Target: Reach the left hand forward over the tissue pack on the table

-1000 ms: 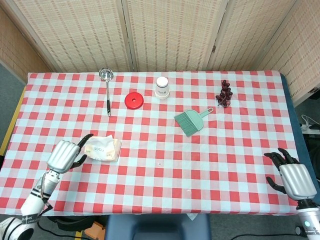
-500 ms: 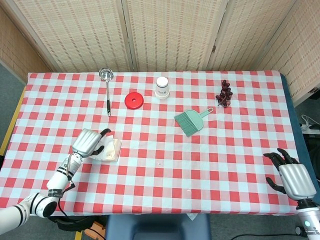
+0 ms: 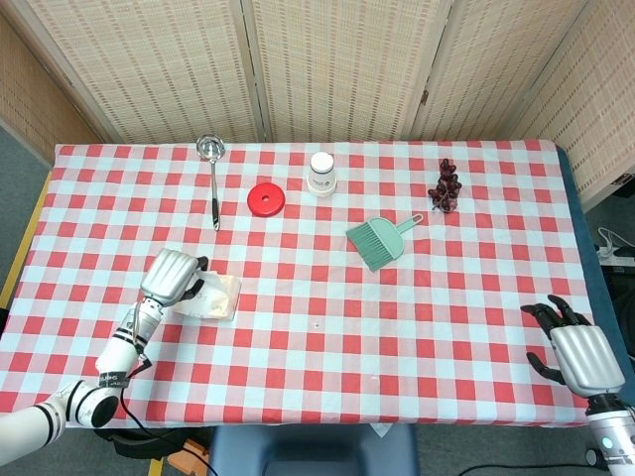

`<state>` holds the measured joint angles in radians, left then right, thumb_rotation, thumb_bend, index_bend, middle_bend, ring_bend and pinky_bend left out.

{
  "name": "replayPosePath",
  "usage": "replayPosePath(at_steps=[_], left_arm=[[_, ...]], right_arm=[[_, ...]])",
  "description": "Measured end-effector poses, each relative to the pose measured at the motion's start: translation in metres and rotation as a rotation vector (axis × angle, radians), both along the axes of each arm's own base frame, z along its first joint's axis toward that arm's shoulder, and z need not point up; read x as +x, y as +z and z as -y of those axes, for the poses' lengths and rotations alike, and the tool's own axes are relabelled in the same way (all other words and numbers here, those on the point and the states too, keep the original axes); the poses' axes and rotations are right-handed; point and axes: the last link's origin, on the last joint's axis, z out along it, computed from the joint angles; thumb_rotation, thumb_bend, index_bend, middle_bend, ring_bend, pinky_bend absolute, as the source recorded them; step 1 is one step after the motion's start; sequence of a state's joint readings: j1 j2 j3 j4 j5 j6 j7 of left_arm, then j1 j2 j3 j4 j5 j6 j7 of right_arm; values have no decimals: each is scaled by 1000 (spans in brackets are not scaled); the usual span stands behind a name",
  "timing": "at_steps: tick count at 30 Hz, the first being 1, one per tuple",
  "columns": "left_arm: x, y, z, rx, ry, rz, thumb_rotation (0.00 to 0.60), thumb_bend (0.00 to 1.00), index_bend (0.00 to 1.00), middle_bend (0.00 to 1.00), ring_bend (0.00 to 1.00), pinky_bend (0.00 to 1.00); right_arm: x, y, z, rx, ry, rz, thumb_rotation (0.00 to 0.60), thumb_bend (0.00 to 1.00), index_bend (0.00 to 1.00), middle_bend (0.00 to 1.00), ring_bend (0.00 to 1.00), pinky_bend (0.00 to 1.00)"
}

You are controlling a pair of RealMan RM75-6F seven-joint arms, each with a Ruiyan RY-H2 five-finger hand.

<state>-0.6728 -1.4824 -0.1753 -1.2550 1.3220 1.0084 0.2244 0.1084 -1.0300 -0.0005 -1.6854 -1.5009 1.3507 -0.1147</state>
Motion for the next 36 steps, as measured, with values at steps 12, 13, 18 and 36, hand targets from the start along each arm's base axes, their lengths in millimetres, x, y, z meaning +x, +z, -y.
replayPosePath(at_steps=[12, 13, 18, 36], left_arm=[[39, 24, -42, 114, -116, -4, 600, 457, 794, 1000, 945, 1000], [42, 22, -49, 106, -120, -9, 600, 457, 794, 1000, 945, 1000], [53, 7, -81, 76, -128, -86, 600, 457, 794, 1000, 945, 1000], [106, -36, -142, 66, -161, -245, 600, 455, 794, 1000, 946, 1000]], right_arm=[[0, -8, 1, 45, -1, -30, 600, 196, 230, 238, 80, 329], [1, -9, 1, 47, 1, -31, 600, 196, 230, 238, 80, 329], [0, -11, 0, 65, 1, -36, 600, 197, 230, 238, 80, 329], [-1, -14, 2, 118, -7, -39, 600, 196, 228, 238, 80, 329]])
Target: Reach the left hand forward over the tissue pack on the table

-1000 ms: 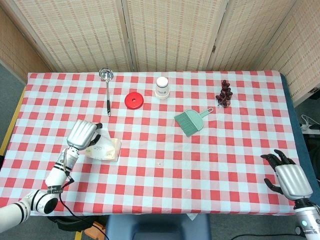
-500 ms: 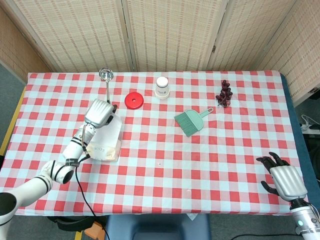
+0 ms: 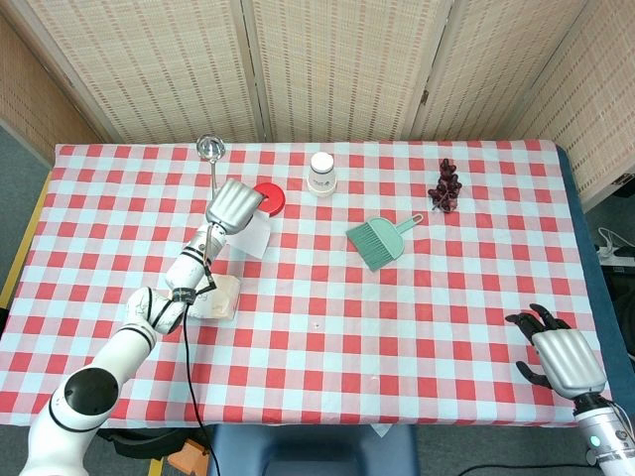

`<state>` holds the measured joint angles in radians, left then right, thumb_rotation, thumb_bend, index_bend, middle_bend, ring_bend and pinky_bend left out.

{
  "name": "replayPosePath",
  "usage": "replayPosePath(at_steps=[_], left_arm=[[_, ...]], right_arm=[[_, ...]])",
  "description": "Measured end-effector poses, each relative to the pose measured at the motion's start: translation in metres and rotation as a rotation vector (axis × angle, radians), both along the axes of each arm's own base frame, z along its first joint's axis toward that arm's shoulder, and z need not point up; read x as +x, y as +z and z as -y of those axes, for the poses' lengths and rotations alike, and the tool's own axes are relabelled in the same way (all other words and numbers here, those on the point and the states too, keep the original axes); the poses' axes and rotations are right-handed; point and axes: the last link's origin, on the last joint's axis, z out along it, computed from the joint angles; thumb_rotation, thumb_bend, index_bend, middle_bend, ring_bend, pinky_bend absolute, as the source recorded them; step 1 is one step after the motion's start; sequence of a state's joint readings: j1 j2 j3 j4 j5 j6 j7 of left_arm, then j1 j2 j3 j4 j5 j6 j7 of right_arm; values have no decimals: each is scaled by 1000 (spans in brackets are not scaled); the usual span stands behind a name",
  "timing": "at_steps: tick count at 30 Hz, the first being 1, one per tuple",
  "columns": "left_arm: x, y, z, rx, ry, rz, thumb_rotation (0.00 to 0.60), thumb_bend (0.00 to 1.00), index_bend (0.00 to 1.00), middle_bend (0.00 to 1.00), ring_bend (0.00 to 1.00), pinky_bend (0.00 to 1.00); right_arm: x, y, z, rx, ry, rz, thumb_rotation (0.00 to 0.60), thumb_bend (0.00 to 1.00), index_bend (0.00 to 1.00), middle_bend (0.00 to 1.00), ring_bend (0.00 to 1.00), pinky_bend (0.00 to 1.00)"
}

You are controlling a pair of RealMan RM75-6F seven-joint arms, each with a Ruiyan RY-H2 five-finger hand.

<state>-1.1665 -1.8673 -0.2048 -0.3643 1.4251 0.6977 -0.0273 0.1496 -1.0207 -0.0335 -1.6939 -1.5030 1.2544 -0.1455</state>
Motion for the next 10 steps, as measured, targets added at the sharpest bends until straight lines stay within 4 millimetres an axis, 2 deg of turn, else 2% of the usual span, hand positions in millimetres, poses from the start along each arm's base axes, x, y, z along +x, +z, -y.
replayPosePath(at_steps=[4, 10], left_arm=[[-8, 1, -1, -6, 49, 25, 600, 455, 794, 1000, 945, 1000], [-34, 6, 0, 2, 140, 63, 600, 455, 793, 1000, 946, 1000]], right_arm=[[0, 1, 1, 2, 0, 5, 600, 196, 229, 238, 80, 329], [-1, 0, 2, 2, -7, -2, 600, 197, 229, 238, 80, 329]])
